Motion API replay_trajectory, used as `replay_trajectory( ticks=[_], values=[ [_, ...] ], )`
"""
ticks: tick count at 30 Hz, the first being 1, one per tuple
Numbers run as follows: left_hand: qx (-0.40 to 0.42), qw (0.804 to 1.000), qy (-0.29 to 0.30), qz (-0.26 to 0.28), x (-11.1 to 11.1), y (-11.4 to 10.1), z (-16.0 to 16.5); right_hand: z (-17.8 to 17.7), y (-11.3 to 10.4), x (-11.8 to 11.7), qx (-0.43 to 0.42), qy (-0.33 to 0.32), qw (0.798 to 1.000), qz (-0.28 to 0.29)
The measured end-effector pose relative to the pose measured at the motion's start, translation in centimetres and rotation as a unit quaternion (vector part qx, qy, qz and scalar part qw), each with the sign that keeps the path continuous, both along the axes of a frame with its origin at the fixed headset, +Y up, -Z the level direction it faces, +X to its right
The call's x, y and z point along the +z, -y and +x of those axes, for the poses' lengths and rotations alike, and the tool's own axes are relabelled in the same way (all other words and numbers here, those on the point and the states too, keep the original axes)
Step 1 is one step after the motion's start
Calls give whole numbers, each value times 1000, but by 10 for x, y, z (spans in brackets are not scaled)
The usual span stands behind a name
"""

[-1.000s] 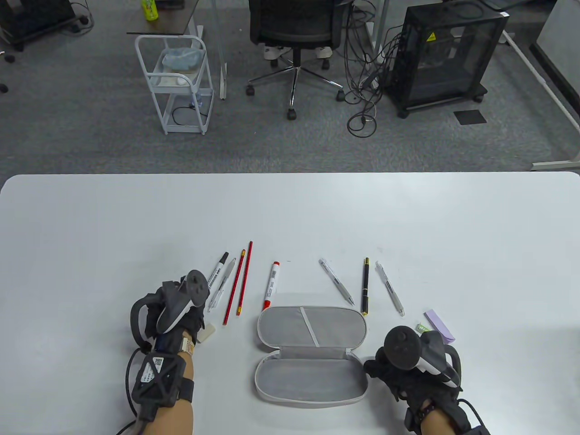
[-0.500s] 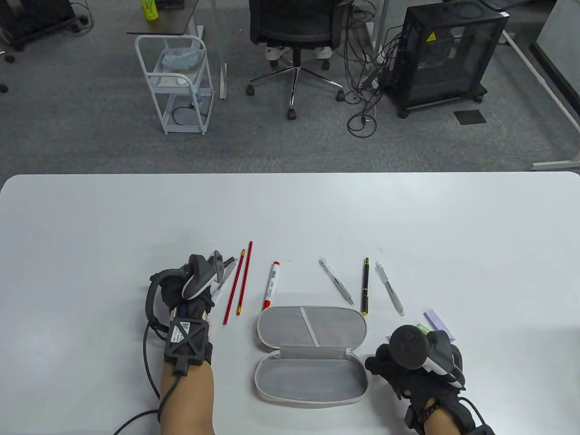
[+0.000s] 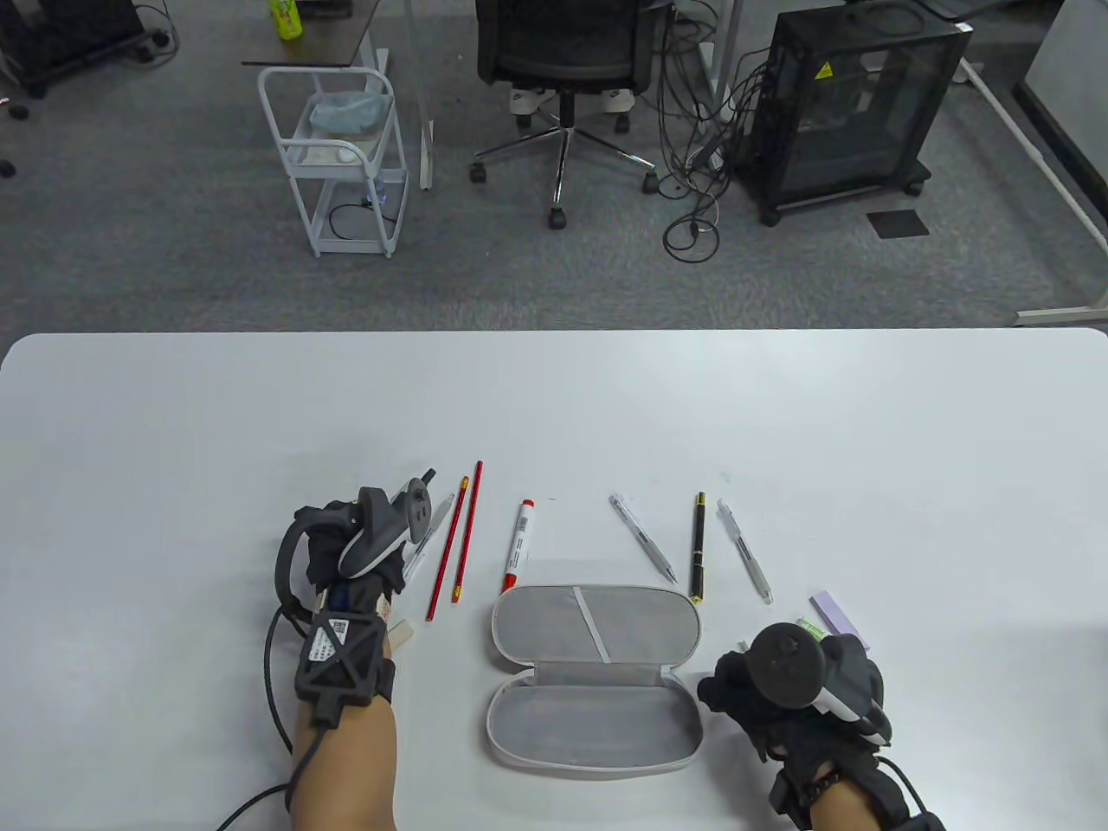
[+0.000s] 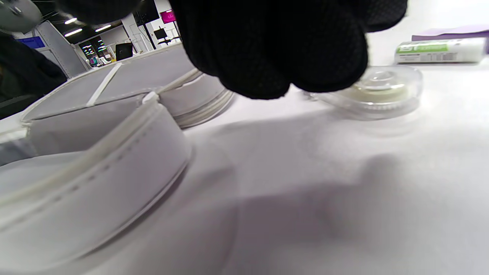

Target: Pack double-layer zippered pencil case

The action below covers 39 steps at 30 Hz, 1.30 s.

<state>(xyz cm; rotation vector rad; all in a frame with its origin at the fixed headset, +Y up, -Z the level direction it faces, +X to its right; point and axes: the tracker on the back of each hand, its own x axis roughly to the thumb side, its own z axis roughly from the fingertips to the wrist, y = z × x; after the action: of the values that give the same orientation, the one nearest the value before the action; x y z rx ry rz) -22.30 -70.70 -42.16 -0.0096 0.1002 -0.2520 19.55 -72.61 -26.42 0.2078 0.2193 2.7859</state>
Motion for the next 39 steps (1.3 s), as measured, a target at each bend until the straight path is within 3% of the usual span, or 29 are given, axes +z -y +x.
replay_trajectory(
  ticks=[5,7,10,13,16,21,24,32,35,39],
  values=[
    [56,985,146,72,43,-43,44,5,0,-2,-2,17,1000,3],
    [44,968,229,89,77,-50,74,11,-1,-2,-6,30,999,8],
    [17,944,318,82,123,-39,108,18,-3,-2,-15,52,998,17],
    [-47,912,403,63,172,-16,137,28,-5,-2,-27,77,996,26],
    [-94,891,442,46,198,7,149,37,-6,-1,-31,106,993,40],
    [-140,868,475,22,202,29,153,47,-4,-3,-33,146,987,56],
    [-139,868,476,32,203,33,153,51,-3,-3,-24,162,984,67],
    [-75,880,466,57,201,11,143,51,1,-12,24,214,973,83],
    [-61,884,459,58,198,7,139,44,-5,-26,62,234,966,87],
    [-60,885,458,58,198,7,140,29,-4,-56,150,247,956,52]
  ],
)
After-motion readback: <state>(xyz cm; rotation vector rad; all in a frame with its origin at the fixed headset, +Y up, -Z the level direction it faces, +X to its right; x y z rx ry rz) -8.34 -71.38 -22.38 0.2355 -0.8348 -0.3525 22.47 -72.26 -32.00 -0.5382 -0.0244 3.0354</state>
